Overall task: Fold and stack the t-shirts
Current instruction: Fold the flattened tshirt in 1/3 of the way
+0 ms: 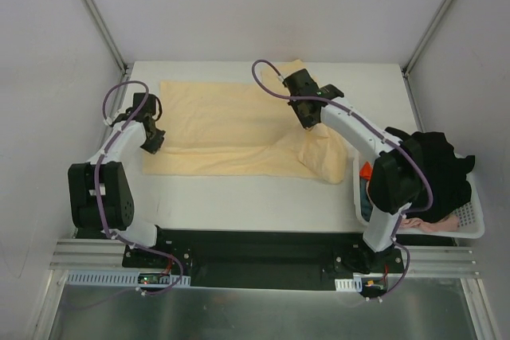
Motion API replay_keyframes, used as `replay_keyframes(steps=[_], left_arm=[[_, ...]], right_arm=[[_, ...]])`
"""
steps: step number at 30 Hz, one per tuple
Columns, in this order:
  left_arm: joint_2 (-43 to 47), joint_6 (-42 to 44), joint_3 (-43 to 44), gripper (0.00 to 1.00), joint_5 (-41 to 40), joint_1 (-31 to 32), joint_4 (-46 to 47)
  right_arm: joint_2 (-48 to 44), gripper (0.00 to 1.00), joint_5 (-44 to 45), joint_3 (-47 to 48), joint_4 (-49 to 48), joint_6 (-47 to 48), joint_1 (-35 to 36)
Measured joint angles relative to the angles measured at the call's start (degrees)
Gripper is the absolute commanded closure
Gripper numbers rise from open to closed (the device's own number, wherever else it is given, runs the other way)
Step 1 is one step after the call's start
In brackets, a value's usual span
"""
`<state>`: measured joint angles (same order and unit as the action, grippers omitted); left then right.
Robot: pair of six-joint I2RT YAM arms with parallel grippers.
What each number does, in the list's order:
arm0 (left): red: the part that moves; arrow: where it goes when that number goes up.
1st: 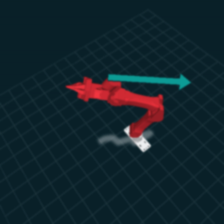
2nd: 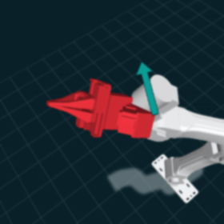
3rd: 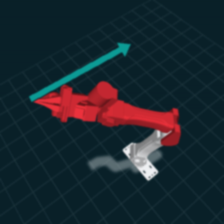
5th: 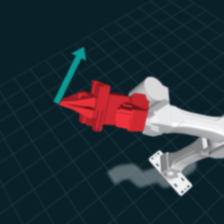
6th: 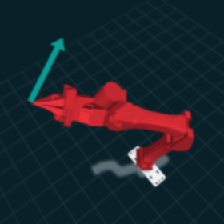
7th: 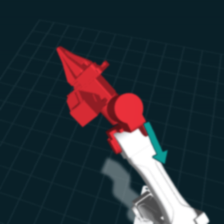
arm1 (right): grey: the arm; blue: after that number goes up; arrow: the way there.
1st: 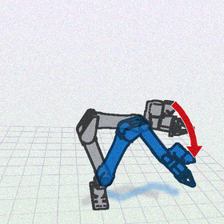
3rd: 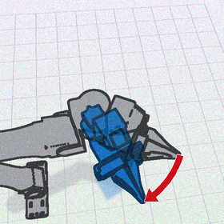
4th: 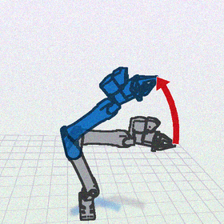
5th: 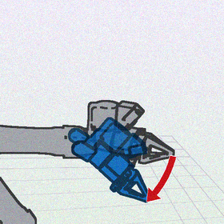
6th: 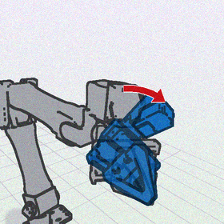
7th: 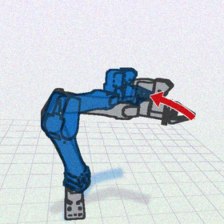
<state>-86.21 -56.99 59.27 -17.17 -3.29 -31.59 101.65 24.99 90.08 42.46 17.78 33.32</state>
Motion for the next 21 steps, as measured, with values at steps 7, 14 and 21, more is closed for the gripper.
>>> replay_keyframes(steps=[7, 14, 21], left_arm=[[-6.4, -0.7, 3.5, 0.78, -1.4, 0.0, 0.0], [-11.1, 1.7, 8.0, 0.01, -0.7, 0.0, 0.3], [-4.5, 4.5, 6.7, 0.01, 2.1, 0.0, 0.6]], right_arm=[[11.4, 0.82, -6.3, 7.4, -4.9, 11.2, -4.0], [23.7, 0.2, -8.9, 14.8, -11.1, 20.3, -8.0], [17.7, 0.03, -8.8, 9.0, -14.6, 13.4, -8.1]])
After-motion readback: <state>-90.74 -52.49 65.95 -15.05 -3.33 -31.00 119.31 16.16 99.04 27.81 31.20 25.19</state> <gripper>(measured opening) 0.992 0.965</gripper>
